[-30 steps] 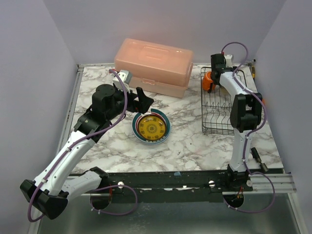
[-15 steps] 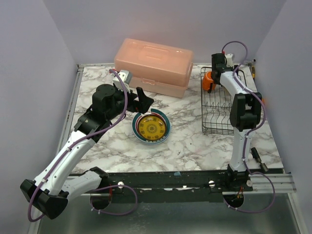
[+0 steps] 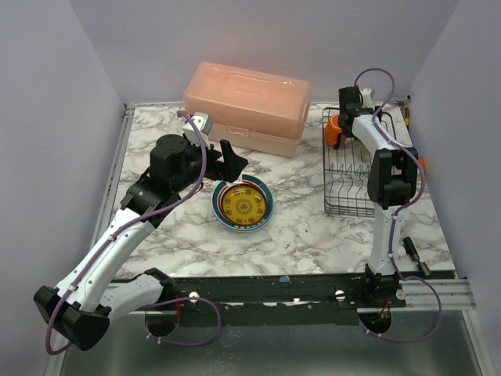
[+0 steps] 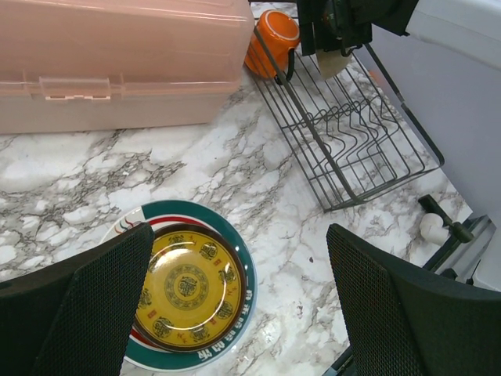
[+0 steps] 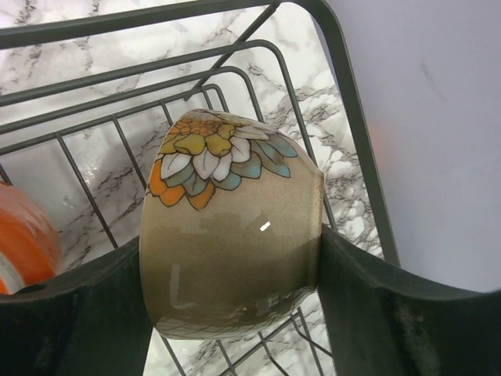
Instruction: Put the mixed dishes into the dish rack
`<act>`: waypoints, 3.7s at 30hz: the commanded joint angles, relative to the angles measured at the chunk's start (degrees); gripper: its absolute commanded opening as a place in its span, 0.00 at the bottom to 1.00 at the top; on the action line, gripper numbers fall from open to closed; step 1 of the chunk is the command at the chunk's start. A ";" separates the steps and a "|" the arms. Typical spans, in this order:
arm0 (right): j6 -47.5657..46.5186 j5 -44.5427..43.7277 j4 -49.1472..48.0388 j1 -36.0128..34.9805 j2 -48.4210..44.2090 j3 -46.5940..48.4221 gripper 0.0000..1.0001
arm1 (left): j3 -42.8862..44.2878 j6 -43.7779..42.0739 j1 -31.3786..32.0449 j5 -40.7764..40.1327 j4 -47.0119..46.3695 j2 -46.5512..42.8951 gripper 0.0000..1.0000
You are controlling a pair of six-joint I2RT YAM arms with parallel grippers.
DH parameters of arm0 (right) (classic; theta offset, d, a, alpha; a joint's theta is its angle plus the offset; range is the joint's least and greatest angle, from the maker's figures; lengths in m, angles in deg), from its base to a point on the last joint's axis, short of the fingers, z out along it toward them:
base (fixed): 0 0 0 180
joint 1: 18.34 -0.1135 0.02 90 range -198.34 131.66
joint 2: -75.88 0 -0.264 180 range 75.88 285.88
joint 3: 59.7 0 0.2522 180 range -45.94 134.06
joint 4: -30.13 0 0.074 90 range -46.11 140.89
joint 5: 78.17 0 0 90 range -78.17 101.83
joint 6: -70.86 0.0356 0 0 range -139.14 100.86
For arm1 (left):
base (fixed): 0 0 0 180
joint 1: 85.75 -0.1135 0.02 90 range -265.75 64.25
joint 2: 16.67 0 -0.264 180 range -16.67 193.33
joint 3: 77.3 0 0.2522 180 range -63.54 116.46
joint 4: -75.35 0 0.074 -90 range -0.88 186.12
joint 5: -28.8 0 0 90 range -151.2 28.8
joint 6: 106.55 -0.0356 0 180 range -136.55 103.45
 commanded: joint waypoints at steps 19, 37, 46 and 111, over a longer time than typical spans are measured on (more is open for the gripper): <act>3.50 11.72 3.92 0.09 -4.13 4.34 1.00 | 0.06 0.64 0.28 1.44 -0.17 0.76 0.91; 21.65 19.88 -5.88 0.51 -24.59 -22.92 0.86 | -0.33 1.39 0.46 2.50 -0.42 1.35 0.91; 21.02 24.15 -12.75 1.31 -22.10 -28.42 0.61 | -0.16 0.92 1.69 1.88 0.02 2.15 0.91; 37.94 33.32 -29.48 -47.67 -52.56 -64.14 0.45 | -24.46 22.16 2.38 0.78 -3.33 -9.99 0.81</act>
